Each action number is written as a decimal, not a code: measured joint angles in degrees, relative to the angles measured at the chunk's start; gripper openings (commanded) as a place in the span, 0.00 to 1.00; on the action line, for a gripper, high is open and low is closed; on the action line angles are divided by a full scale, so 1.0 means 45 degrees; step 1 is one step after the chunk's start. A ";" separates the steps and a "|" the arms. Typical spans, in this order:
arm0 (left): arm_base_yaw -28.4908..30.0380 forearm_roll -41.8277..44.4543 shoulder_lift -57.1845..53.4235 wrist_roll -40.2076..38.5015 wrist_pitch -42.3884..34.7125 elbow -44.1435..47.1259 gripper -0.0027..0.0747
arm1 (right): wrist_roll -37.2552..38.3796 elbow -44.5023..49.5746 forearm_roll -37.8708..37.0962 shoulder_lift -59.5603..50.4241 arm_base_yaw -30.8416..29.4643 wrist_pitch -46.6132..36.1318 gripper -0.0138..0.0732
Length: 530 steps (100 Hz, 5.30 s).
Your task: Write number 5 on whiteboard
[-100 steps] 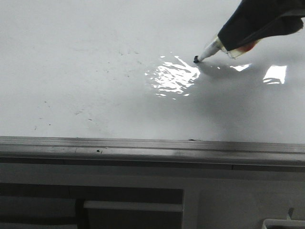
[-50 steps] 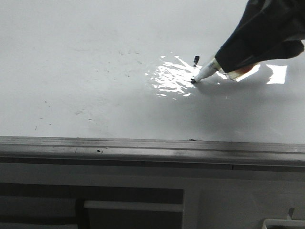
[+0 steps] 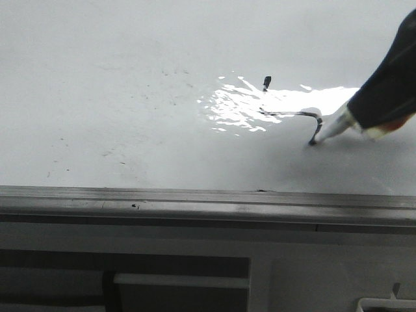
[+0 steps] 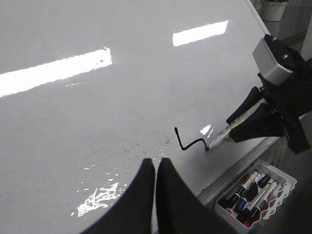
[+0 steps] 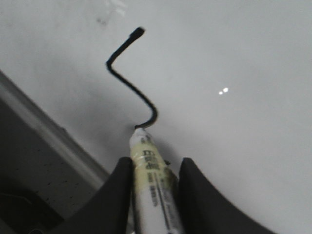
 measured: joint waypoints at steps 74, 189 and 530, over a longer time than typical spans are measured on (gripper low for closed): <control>0.0000 -0.0046 0.0000 0.0000 0.0000 0.0000 0.01 | 0.0050 -0.1323 -0.1235 -0.0149 0.1003 -0.0808 0.09; 0.0000 -0.0142 0.0000 0.0000 0.0000 0.0000 0.01 | 0.0034 -0.1371 -0.1698 0.1086 0.0168 -0.1328 0.09; -0.4076 0.0900 0.8078 0.3613 -0.0101 -0.1763 0.01 | -0.0104 -0.2014 -0.3597 -0.0707 0.6865 0.0199 0.75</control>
